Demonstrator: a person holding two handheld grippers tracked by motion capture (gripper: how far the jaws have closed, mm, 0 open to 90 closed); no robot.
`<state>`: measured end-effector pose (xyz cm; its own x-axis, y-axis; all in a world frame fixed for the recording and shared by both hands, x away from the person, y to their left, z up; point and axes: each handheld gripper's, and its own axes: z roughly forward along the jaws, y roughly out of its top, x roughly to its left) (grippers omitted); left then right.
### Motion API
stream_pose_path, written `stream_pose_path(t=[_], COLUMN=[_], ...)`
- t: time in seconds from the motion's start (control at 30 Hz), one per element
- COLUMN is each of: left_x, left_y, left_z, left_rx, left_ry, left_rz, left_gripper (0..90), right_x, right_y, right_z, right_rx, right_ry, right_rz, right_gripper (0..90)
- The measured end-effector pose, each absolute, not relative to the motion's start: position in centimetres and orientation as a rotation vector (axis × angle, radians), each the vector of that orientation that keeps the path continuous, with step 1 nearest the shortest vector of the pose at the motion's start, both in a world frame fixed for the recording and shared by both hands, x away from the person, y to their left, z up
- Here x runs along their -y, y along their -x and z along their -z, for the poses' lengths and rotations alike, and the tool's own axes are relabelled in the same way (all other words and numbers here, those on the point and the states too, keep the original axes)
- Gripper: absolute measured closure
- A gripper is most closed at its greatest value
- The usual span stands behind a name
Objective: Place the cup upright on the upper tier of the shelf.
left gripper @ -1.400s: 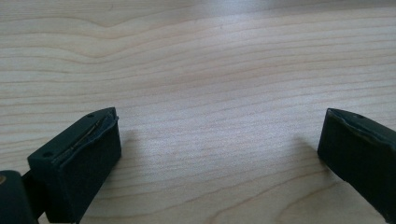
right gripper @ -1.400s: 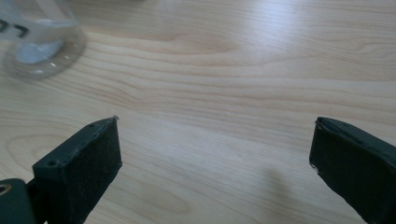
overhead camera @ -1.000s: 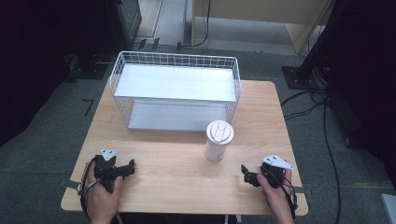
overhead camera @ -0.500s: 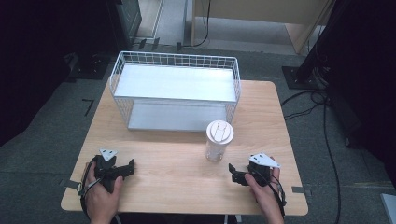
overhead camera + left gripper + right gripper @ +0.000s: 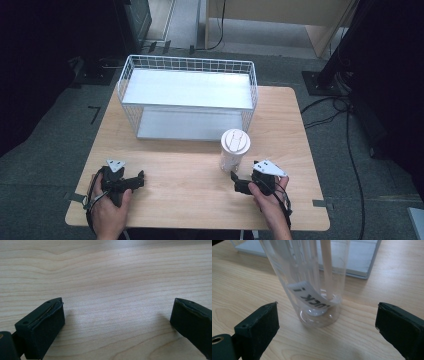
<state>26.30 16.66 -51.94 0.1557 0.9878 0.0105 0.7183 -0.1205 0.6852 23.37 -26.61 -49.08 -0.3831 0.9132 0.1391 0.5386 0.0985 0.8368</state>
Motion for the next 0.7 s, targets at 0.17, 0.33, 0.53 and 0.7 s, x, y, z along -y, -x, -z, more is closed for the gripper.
stream_pose_path(t=[0.17, 0.33, 0.53, 0.7], left_x=[-16.7, -16.7, -16.7, -16.7], left_y=[-26.3, -26.3, -26.3, -26.3], left_z=[51.9, 51.9, 51.9, 51.9], left_rx=[-1.618, -1.618, -1.618, -1.618], left_ry=[-1.901, -1.901, -1.901, -1.901], left_rz=[-0.653, -0.653, -0.653, -0.653], left_gripper=[0.0, 0.0, 0.0, 0.0], right_x=[25.8, 25.0, 24.3, 23.7], right_y=[-23.8, -24.2, -24.8, -25.2], right_z=[49.0, 48.7, 48.4, 47.9], right_rx=[-1.920, -1.864, -1.802, -1.758], right_ry=[-1.432, -1.428, -1.427, -1.409], right_rz=[-1.229, -1.288, -1.341, -1.331], right_gripper=[5.0, 5.0, 5.0, 5.0])
